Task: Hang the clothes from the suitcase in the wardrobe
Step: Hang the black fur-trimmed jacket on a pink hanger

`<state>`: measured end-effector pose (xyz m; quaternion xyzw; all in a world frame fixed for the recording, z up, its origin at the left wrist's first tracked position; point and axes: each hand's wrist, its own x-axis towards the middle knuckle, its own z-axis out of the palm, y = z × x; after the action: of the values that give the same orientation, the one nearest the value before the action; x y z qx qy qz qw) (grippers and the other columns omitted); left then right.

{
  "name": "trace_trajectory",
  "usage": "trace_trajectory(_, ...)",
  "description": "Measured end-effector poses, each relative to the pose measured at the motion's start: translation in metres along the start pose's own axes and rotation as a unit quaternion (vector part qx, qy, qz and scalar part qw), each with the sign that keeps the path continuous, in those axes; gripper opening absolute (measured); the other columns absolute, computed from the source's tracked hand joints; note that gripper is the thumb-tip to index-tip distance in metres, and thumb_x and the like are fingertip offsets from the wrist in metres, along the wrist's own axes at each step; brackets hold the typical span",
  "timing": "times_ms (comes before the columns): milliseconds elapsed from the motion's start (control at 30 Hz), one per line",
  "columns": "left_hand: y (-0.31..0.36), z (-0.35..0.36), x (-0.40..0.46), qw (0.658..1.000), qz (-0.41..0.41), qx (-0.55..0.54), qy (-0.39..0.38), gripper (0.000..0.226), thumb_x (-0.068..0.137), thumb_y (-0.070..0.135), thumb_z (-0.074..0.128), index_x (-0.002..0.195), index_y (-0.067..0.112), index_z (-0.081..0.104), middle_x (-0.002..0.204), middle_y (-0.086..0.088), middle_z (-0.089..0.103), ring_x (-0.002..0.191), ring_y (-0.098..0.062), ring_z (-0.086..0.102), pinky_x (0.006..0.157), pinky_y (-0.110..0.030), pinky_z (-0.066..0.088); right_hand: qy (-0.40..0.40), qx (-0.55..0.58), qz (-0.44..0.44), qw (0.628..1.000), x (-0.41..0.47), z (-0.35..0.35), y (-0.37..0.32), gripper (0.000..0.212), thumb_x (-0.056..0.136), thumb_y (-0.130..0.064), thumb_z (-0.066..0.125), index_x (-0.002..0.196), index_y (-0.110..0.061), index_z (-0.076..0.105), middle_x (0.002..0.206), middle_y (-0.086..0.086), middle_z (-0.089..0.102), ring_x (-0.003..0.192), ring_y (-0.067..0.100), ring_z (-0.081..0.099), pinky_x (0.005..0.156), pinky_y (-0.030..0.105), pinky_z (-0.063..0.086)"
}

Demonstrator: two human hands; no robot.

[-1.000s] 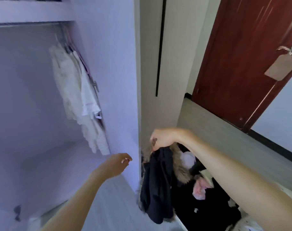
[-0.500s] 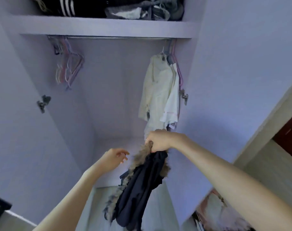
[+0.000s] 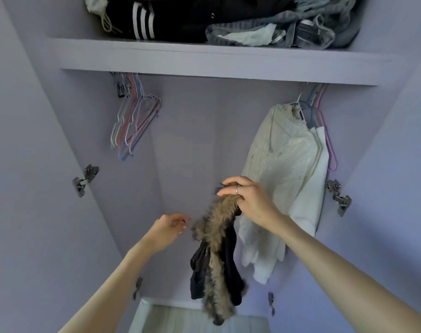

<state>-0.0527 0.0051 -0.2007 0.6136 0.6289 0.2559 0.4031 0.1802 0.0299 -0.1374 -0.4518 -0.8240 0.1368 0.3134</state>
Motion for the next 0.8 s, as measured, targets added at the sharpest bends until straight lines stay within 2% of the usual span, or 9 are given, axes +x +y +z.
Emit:
trace_trajectory(133,0.007,-0.005,0.027,1.0,0.021,0.007,-0.005,0.031,0.094,-0.002,0.039,0.111,0.019,0.056,0.108,-0.002,0.059,0.103,-0.027,0.057,0.082,-0.027,0.04,0.032,0.19,0.119,0.974,0.027,-0.001,0.007,0.06,0.077,0.026,0.034,0.105,-0.011,0.071,0.12,-0.008,0.057,0.089,-0.013,0.057,0.064,0.006,0.04)
trace_trajectory(200,0.008,-0.009,0.041,1.0,0.02,0.012,0.009,0.035,0.096,0.008,0.042,0.129,0.019,0.046,0.129,-0.007,0.052,0.114,-0.021,0.052,0.093,-0.025,0.04,0.028,0.287,0.175,0.941,0.042,-0.002,0.01,0.055,0.082,0.024,0.033,0.097,-0.012,0.072,0.115,-0.007,0.062,0.076,-0.008,0.061,0.056,0.01,0.04)
trace_trajectory(267,0.013,-0.016,0.053,0.999,0.032,0.015,0.022,0.051,0.096,0.018,0.049,0.142,0.023,0.029,0.146,-0.006,0.033,0.131,-0.022,0.037,0.106,-0.031,0.033,0.025,0.417,0.216,0.883,0.055,-0.006,0.009,0.046,0.088,0.021,0.033,0.088,-0.008,0.069,0.098,0.004,0.068,0.07,0.0,0.065,0.059,0.012,0.047)
trace_trajectory(367,0.027,-0.025,0.072,0.996,0.079,0.031,0.02,0.074,0.091,0.026,0.058,0.149,0.026,0.011,0.153,0.001,0.015,0.142,-0.019,0.015,0.114,-0.033,0.018,0.029,0.514,0.247,0.821,0.071,-0.013,0.006,0.039,0.091,0.018,0.034,0.077,-0.002,0.064,0.07,0.003,0.068,0.058,0.006,0.064,0.055,0.015,0.049)
trace_trajectory(500,0.044,-0.023,0.091,0.993,0.098,-0.006,-0.063,0.075,0.086,0.027,0.065,0.146,0.016,0.021,0.147,0.004,0.031,0.135,-0.014,0.029,0.112,-0.031,0.026,0.048,0.556,0.241,0.794,0.09,-0.019,0.002,0.055,0.093,0.012,0.037,0.058,-0.014,0.072,0.062,0.002,0.068,0.056,0.012,0.063,0.056,0.02,0.053)
trace_trajectory(567,0.041,-0.022,0.097,0.992,0.099,0.01,-0.079,0.053,0.087,0.023,0.064,0.134,0.012,0.042,0.132,0.0,0.052,0.123,-0.015,0.048,0.104,-0.033,0.04,0.064,0.557,0.241,0.793,0.101,-0.022,0.0,0.057,0.093,0.01,0.038,0.057,-0.017,0.073,0.061,0.002,0.068,0.055,0.012,0.063,0.056,0.021,0.052)
trace_trajectory(633,0.037,-0.025,0.1,0.994,0.103,0.033,-0.029,0.032,0.088,0.021,0.062,0.115,0.006,0.055,0.111,-0.01,0.065,0.105,-0.025,0.06,0.09,-0.037,0.046,0.065,0.543,0.24,0.802,0.11,-0.023,-0.001,0.058,0.092,0.011,0.038,0.058,-0.019,0.074,0.06,-0.001,0.067,0.054,0.012,0.059,0.057,0.022,0.047)
trace_trajectory(733,0.04,-0.042,0.1,0.992,0.106,-0.054,0.044,0.01,0.089,0.006,0.058,0.097,0.005,0.053,0.095,-0.011,0.064,0.093,-0.024,0.061,0.079,-0.03,0.045,0.038,0.429,0.245,0.868,0.113,-0.021,0.001,0.054,0.085,0.02,0.03,0.07,-0.014,0.07,0.056,-0.003,0.064,0.048,0.009,0.049,0.048,0.017,0.036)
trace_trajectory(800,0.052,-0.059,0.098,0.985,0.126,-0.089,0.072,0.019,0.087,-0.007,0.054,0.097,0.009,0.052,0.09,-0.005,0.061,0.088,-0.017,0.058,0.072,-0.018,0.042,0.003,0.317,0.262,0.911,0.112,-0.011,0.008,0.05,0.083,0.018,0.03,0.082,-0.016,0.067,0.072,0.014,0.064,0.06,0.02,0.049,0.053,0.023,0.033)
